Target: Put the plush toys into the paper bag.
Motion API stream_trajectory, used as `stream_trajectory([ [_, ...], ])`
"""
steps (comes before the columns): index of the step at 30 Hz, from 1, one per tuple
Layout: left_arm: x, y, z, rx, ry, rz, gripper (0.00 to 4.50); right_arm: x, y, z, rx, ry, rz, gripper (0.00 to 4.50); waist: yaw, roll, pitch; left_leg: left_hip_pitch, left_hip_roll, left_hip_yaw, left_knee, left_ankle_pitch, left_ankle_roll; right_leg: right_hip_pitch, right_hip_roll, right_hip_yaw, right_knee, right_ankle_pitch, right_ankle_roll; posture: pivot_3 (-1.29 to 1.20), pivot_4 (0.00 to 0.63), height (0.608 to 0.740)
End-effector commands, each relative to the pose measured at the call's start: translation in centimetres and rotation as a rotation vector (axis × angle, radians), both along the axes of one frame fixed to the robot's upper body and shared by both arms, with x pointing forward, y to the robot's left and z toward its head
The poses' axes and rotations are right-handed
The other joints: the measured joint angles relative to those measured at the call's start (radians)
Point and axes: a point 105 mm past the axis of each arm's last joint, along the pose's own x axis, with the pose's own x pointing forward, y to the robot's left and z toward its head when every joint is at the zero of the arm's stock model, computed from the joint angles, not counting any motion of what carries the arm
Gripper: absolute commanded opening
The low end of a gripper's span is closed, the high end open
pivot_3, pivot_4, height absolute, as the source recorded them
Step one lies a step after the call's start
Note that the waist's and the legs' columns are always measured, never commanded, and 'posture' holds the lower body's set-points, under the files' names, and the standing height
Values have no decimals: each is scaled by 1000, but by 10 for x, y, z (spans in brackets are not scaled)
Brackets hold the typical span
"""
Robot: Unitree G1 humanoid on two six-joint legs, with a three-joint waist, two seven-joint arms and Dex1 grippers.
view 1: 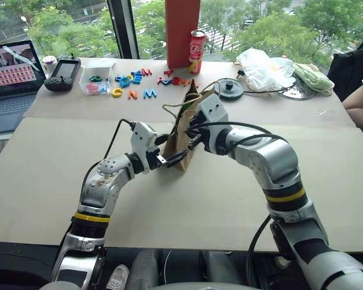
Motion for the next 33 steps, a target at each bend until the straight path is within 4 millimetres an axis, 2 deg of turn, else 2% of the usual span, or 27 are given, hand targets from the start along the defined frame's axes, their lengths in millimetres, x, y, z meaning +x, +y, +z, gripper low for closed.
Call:
stream_trajectory([
  [1,4,-5,11,13,-84,44,4500,0,1,13,9,-45,-1,6,0,0,0,0,0,0,0,0,0,0,0,0,0,0,0,0,150,739],
  [9,8,-6,11,6,-123,130,4500,-1,2,13,16,-43,-4,6,0,0,0,0,0,0,0,0,0,0,0,0,0,0,0,0,150,739],
  [12,9,-4,12,1,-134,154,3766,-1,2,13,17,-43,-2,0,0,0,0,0,0,0,0,0,0,0,0,0,0,0,0,0,150,739],
  [21,12,-2,14,-25,-132,172,477,-1,-1,13,5,-46,-3,0,0,0,0,0,0,0,0,0,0,0,0,0,0,0,0,0,150,739],
  [25,14,0,16,-48,-133,194,477,-9,-11,13,-7,-51,26,0,1,0,0,0,0,0,0,0,0,0,0,0,0,0,0,0,150,739],
  [31,16,2,19,-90,-128,203,477,-38,-24,20,-5,-70,157,0,3,0,0,-2,0,-1,0,0,0,0,-1,-1,-1,0,0,0,150,739],
  [33,17,2,20,-107,-131,203,477,-42,-28,23,17,-69,171,0,1,0,0,-2,0,-1,0,0,0,0,0,-1,-1,0,0,0,150,739],
])
